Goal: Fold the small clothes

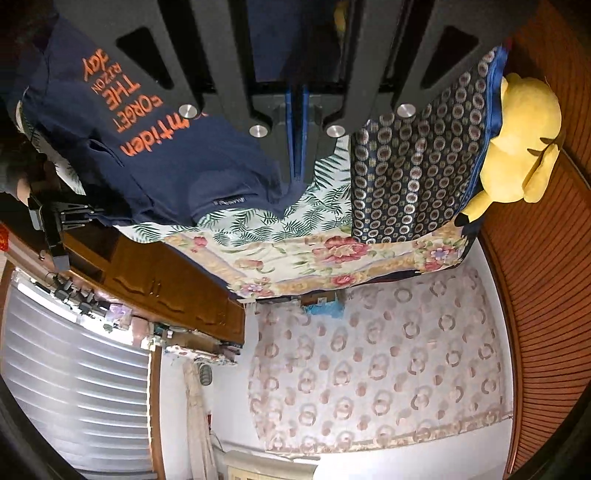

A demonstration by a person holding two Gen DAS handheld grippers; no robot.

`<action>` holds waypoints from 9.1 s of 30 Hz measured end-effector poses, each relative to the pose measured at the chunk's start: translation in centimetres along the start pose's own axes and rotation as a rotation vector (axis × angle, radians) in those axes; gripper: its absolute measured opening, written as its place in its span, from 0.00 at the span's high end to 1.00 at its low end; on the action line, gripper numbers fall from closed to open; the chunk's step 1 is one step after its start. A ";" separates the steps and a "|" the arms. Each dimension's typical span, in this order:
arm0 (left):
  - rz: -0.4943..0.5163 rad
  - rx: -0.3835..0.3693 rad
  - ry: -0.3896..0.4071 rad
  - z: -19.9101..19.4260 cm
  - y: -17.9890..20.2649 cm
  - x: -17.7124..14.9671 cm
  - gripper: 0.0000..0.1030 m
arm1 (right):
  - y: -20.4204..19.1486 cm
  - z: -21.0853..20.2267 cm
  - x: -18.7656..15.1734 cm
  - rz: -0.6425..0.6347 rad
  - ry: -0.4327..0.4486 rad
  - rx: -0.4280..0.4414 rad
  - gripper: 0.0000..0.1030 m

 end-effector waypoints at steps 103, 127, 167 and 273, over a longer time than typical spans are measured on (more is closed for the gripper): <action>-0.077 0.026 -0.120 -11.7 -1.6 -16.2 0.49 | -6.7 -21.3 -16.0 0.023 0.144 -0.062 0.49; -0.073 0.013 -0.338 1.0 -3.5 -16.4 0.49 | -4.5 -9.5 -14.5 0.096 -0.029 -0.020 0.38; -0.224 -0.093 0.063 -13.4 -2.0 -15.0 0.97 | -8.9 -19.1 -14.2 0.039 0.191 0.095 0.95; -0.095 0.027 -0.141 0.3 1.9 -11.9 0.48 | 1.4 -10.1 -10.3 0.175 0.002 -0.060 0.43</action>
Point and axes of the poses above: each gripper's, at about its wrist camera, not at the fingertips, and z roughly the way its jaws point, y to its right, x to its top, the point moved 2 cm from there along z, roughly the way its jaws point, and after that the axes turned 3 degrees about x, right-handed, at the moved point
